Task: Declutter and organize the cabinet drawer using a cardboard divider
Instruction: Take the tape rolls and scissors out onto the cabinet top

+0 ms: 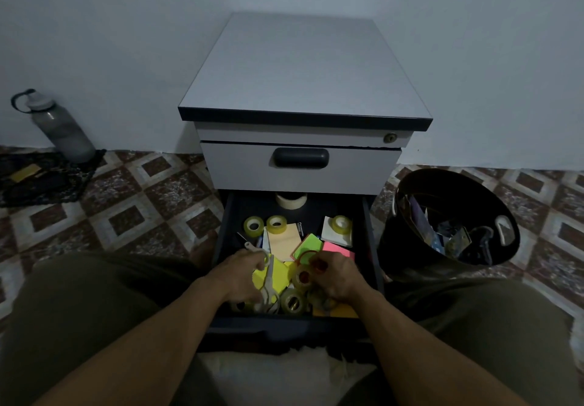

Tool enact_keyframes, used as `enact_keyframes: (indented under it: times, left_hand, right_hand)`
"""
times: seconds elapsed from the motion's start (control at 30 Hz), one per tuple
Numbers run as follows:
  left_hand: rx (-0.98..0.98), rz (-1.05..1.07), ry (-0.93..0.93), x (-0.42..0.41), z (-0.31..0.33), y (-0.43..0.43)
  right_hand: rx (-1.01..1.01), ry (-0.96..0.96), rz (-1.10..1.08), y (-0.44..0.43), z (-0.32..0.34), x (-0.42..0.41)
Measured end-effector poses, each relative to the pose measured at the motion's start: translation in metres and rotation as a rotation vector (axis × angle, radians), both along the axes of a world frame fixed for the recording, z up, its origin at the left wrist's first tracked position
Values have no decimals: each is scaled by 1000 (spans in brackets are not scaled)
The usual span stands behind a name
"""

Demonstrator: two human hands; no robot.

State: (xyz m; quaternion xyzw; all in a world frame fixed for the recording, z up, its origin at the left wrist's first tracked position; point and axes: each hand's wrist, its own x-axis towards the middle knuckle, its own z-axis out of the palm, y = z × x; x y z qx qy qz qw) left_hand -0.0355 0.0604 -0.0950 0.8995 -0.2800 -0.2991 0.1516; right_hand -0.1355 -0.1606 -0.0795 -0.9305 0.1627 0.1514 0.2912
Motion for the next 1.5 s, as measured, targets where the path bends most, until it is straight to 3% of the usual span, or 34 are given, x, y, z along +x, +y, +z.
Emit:
enact_keyframes:
  times: [0.07, 0.2, 0.5, 0.73, 1.0, 1.27, 1.5]
  left_hand:
    - [107, -69, -17, -7, -6, 0]
    - [121, -69, -19, -10, -16, 5]
    - [-317, 129, -97, -1, -9, -4]
    - [-129, 17, -106, -6, -13, 0]
    - [-189, 33, -99, -4, -16, -2]
    - [-244, 122, -86, -1, 0, -1]
    - [-341, 132, -88, 2, 75, -3]
  right_hand:
    - [-21, 25, 27, 2, -1, -1]
    - [6, 36, 21, 1, -4, -3]
    - [39, -48, 1, 3, -9, -3]
    - [-77, -6, 125, 5, -10, -4]
    - [-182, 22, 229, 10, -14, -2]
    - [-58, -129, 104, 11, 3, -4]
    - [69, -240, 55, 8, 58, 6]
